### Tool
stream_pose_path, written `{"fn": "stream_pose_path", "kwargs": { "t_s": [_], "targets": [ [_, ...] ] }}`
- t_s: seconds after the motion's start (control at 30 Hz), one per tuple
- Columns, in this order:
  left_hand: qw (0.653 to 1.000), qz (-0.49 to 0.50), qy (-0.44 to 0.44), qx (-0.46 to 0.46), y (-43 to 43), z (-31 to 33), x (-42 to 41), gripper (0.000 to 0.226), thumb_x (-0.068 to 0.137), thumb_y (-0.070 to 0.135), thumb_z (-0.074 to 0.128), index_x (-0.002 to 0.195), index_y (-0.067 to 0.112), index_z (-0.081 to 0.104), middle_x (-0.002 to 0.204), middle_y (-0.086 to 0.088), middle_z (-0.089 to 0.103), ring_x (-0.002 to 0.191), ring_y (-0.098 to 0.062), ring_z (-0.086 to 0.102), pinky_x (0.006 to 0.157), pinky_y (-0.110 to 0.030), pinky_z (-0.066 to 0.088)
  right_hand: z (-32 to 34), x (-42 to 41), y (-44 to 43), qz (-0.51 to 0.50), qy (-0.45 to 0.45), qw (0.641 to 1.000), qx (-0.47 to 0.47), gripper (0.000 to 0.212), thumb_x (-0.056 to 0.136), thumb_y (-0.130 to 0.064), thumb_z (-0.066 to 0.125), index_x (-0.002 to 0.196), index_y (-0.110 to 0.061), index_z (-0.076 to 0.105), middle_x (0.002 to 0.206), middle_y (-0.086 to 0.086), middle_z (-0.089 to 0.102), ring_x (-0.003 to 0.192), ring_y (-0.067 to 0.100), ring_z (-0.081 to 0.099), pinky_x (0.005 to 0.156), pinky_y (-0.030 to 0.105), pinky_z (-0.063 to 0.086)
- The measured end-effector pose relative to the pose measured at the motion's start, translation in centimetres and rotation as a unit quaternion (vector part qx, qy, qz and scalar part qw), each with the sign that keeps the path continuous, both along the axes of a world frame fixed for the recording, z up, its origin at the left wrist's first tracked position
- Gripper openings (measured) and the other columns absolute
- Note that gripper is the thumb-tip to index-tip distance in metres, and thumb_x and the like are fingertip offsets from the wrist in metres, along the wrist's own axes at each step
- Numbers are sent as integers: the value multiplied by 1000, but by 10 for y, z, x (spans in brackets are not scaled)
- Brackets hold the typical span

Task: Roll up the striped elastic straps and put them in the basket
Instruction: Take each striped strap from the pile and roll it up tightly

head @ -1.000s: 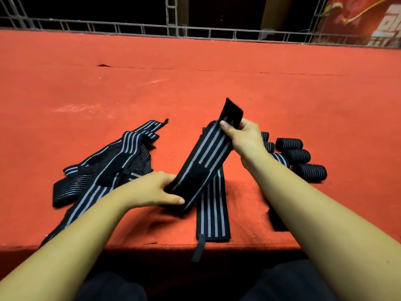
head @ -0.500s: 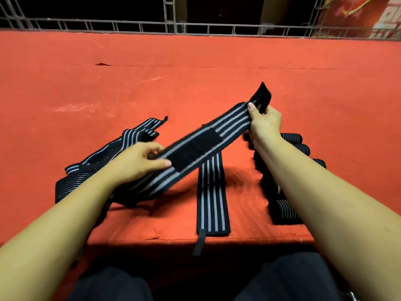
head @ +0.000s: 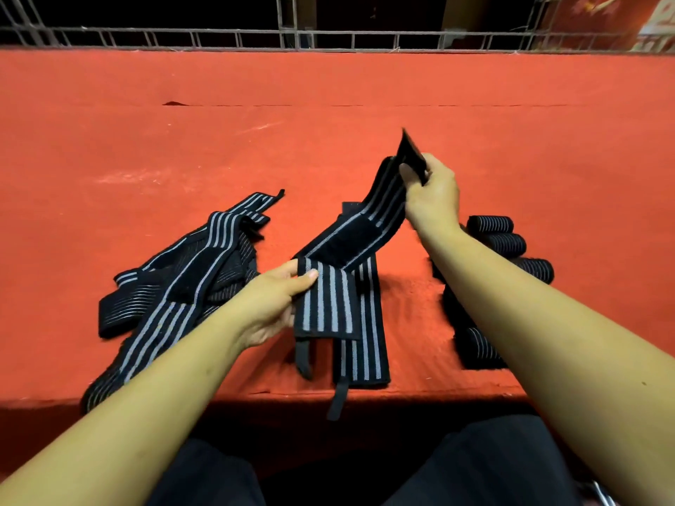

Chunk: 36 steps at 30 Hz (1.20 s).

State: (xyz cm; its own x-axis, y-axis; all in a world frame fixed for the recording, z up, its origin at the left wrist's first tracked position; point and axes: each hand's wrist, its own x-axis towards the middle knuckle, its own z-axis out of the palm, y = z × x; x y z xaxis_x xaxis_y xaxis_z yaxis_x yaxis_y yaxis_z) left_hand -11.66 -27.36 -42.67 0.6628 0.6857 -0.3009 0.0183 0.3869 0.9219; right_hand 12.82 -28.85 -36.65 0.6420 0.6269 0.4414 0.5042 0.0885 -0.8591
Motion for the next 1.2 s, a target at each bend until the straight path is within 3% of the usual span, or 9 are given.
{"fn": "stream_pose_path", "kwargs": {
  "t_s": [0.17, 0.4, 0.53, 0.6, 0.67, 0.8, 0.97, 1.1, 1.2],
  "targets": [
    [997, -10, -51, -58, -16, -19, 18, 33, 100, -2, 48, 128, 12, 57, 119, -19, 70, 101, -28, 72, 76, -40, 62, 3, 0, -4, 39, 14, 999, -14, 15, 94, -29, 53, 95, -33, 67, 84, -8, 69, 82, 23, 69, 69, 52, 59],
    [982, -42, 142, 115, -27, -50, 27, 28, 97, -5, 53, 119, 10, 62, 100, -8, 76, 90, -18, 73, 79, -32, 60, 0, -7, -11, 68, 9, 997, -20, 15, 96, -26, 54, 101, -22, 68, 90, -2, 70, 93, 26, 67, 79, 54, 56],
    [981, 54, 167, 79, -8, -58, 19, 21, 90, -5, 52, 97, 10, 64, 77, -4, 72, 75, -25, 65, 72, -36, 51, 2, -14, -12, 81, 29, 996, -12, 14, 96, -24, 56, 99, -17, 67, 94, 11, 71, 92, 31, 68, 73, 53, 59],
    [946, 93, 263, 168, 6, -61, 11, 16, 87, 1, 58, 100, 10, 59, 79, -1, 64, 78, -23, 56, 70, -34, 44, 7, -18, -12, 90, 60, 994, -4, 10, 98, -18, 58, 103, -14, 65, 99, 13, 70, 92, 28, 70, 64, 43, 62],
    [888, 120, 323, 305, 13, -59, 5, 40, 86, 11, 67, 123, 8, 51, 107, -2, 55, 100, -20, 53, 91, -33, 42, 9, -23, -10, 114, 97, 989, -11, 12, 97, -17, 61, 107, -12, 62, 105, 15, 69, 92, 28, 71, 55, 34, 60],
    [891, 133, 141, 411, 11, -29, 9, 71, 83, 50, 66, 141, 20, 41, 138, 5, 47, 126, -6, 46, 109, -26, 35, 14, -41, -6, 192, 121, 971, -74, 20, 93, -21, 68, 109, -11, 62, 102, 23, 68, 83, 26, 69, 45, 26, 50],
    [977, 102, -111, 152, 18, 16, 20, 56, 91, 65, 48, 122, 20, 62, 120, -7, 67, 109, -22, 62, 93, -38, 48, 31, -58, -9, 389, 266, 878, -82, 10, 100, -9, 54, 104, -10, 63, 93, 6, 66, 72, 11, 65, 55, 21, 50],
    [994, 4, -70, 88, 13, 27, 25, 47, 106, 40, 32, 131, 10, 58, 122, -14, 68, 113, -26, 63, 100, -44, 45, 36, -67, -11, 446, 430, 784, -47, 19, 103, -9, 42, 94, -8, 59, 74, 2, 64, 66, 11, 60, 62, 23, 49],
    [991, -13, -129, 40, 3, 30, 30, 45, 102, 41, 38, 112, 6, 64, 85, -5, 72, 85, -24, 69, 84, -36, 56, 35, -72, -9, 441, 519, 732, -24, 9, 94, -15, 55, 93, -7, 57, 76, 7, 56, 70, 17, 53, 71, 26, 46]
  ]
}}
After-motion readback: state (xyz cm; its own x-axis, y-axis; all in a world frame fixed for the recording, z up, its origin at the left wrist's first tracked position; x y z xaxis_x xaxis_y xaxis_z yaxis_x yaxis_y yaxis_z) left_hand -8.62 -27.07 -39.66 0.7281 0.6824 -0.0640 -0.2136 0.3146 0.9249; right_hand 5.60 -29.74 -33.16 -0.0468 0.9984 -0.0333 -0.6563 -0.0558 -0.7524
